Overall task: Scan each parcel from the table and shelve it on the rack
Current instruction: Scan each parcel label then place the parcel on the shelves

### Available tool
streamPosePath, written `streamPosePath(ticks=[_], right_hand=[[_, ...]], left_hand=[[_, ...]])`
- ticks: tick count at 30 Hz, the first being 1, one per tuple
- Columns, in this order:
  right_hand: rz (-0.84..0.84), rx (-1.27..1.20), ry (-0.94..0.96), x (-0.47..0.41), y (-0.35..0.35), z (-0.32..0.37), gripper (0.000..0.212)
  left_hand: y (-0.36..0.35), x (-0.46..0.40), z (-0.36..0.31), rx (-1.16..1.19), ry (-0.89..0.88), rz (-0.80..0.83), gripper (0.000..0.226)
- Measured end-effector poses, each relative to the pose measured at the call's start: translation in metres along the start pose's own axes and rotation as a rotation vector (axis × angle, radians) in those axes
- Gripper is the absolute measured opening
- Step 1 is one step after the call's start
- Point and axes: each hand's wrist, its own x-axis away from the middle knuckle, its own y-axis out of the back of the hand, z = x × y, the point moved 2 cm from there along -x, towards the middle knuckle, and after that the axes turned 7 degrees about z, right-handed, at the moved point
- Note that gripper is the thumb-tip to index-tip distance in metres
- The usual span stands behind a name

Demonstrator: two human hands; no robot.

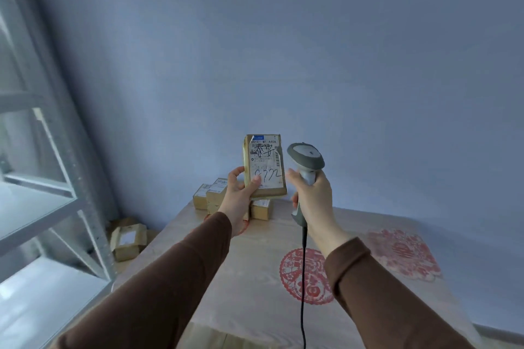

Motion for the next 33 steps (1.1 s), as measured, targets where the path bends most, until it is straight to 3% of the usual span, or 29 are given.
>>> streamPosePath(ticks=[9,20,29,33], right_hand=[[0.327,-0.178,-0.095,0.023,-0.2,-0.006,0.023],[0.801,-0.264,-0.293,0.221,-0.53,0.037,0.017],[1.01,-0.272,-0.332,0.372,-0.731,0.074,0.023],[1.054,-0.229,-0.389,0.396,-0.789,0.069,0.024]], left_hand=[[0.182,0.092,-0.043,0.037,0.014,-0.382,0.054],[0.469,0.339,-0.092,0.086,0.031,-0.836,0.058],[0.637,0.509,-0.127,0.129,0.025,-1.048,0.055],[0.685,0.536,-0.126,0.173,0.024,-1.093,0.038]])
